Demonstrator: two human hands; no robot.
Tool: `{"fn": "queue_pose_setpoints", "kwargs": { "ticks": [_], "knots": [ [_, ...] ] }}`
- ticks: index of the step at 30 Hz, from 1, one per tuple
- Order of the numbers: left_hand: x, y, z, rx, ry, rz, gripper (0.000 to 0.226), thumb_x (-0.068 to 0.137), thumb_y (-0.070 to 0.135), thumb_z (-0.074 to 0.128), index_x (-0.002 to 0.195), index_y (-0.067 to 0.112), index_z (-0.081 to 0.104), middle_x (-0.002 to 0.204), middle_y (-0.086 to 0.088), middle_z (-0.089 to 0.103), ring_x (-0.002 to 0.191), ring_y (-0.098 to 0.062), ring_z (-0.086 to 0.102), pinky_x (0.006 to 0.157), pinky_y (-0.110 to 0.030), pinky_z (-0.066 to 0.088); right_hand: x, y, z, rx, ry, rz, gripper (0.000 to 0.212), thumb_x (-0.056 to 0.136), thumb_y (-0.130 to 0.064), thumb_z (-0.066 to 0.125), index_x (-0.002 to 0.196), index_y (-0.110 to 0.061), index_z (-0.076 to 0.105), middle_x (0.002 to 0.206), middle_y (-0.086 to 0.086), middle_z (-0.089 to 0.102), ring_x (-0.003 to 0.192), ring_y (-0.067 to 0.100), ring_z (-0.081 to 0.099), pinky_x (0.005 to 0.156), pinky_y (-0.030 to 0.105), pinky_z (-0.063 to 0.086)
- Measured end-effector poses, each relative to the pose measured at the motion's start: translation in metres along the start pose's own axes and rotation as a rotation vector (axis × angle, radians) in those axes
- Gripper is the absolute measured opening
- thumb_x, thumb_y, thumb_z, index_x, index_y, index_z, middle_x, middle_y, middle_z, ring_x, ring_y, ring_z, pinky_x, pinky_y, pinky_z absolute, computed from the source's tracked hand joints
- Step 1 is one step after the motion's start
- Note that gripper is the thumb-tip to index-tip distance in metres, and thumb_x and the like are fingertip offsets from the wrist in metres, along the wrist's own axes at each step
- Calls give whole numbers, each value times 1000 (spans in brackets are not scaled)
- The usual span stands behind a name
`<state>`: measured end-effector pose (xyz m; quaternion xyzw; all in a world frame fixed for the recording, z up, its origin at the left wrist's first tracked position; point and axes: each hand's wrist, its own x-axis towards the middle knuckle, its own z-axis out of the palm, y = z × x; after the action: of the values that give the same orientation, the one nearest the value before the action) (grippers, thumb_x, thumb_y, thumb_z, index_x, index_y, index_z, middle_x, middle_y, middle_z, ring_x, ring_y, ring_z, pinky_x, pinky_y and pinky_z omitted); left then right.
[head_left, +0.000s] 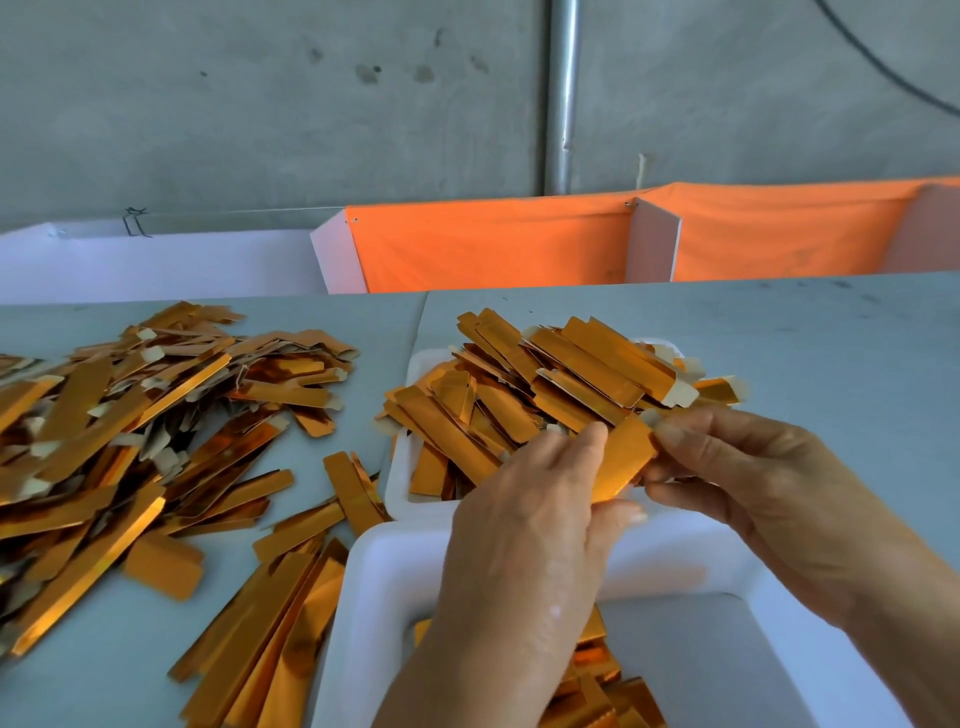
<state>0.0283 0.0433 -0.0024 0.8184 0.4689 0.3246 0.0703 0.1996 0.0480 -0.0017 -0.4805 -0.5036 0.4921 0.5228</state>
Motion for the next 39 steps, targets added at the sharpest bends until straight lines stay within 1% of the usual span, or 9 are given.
{"fn": "queue_pose_setpoints", "kwargs": {
  "ticks": [2, 6, 10, 14, 19, 22, 32, 36, 39],
  "knots": [
    [-1, 3, 0, 104, 8, 21, 72, 85, 57, 50, 147, 32, 24, 132, 14, 51, 119, -7, 48, 93, -21, 41, -1, -1, 1, 18, 7, 5, 25, 73, -26, 62, 85, -9, 77, 87, 19, 72, 79, 25, 71, 69, 23, 58],
    [-2, 2, -5, 149, 61, -6, 57, 56, 41, 84, 108, 19, 72, 84, 12, 73, 76, -10, 69, 61, -22, 51, -4, -5, 4, 53, -36, -21, 29, 72, -34, 60, 89, -16, 77, 89, 14, 73, 83, 23, 71, 67, 23, 57],
    [-3, 4, -7, -79, 75, -144, 52, 84, 42, 63, 133, 42, 47, 92, 44, 42, 116, -7, 44, 90, -21, 37, -3, -4, 1, 87, -13, -39, 23, 74, -35, 60, 88, -22, 73, 84, 6, 71, 70, 18, 68, 57, 21, 54],
    [-5, 2, -9, -146, -54, -209, 48, 89, 42, 56, 133, 49, 37, 80, 63, 18, 119, -5, 31, 102, -26, 34, 0, -2, -3, 141, -17, 13, 32, 71, -20, 62, 100, -10, 68, 72, 10, 67, 58, 17, 63, 50, 20, 52],
    [-4, -6, -7, -156, -23, -157, 48, 87, 40, 60, 131, 47, 41, 106, 37, 38, 105, 6, 38, 77, -5, 33, 0, -2, -3, 133, -70, 69, 20, 67, -16, 63, 83, -11, 75, 66, 12, 65, 55, 16, 62, 49, 20, 52],
    [-3, -6, -7, -220, -63, -158, 49, 83, 43, 64, 128, 46, 45, 96, 36, 41, 90, 11, 46, 67, 0, 40, -1, -5, -3, 173, -89, 48, 18, 65, -16, 63, 76, -15, 76, 63, 12, 63, 53, 14, 61, 48, 20, 52],
    [-2, -10, -6, -382, -26, -130, 44, 88, 28, 64, 126, 47, 53, 101, 46, 49, 102, 32, 37, 79, 11, 24, -1, -5, 0, 73, -115, -139, 10, 68, -19, 64, 74, -22, 72, 69, 4, 64, 57, 14, 62, 53, 19, 51],
    [-2, -12, -2, -361, -43, -112, 44, 91, 28, 59, 130, 46, 50, 122, 35, 50, 114, 20, 39, 84, 10, 25, 0, -3, -4, 72, -138, -123, 8, 67, -23, 67, 73, -22, 71, 71, 5, 64, 60, 15, 64, 54, 20, 51],
    [-4, -14, -2, -408, -49, -175, 44, 87, 34, 64, 123, 54, 50, 114, 39, 52, 108, 22, 41, 76, 10, 30, -1, -4, -5, 112, -219, -99, 33, 57, -36, 86, 80, -17, 71, 78, 8, 66, 66, 18, 66, 56, 23, 53]
  ]
}}
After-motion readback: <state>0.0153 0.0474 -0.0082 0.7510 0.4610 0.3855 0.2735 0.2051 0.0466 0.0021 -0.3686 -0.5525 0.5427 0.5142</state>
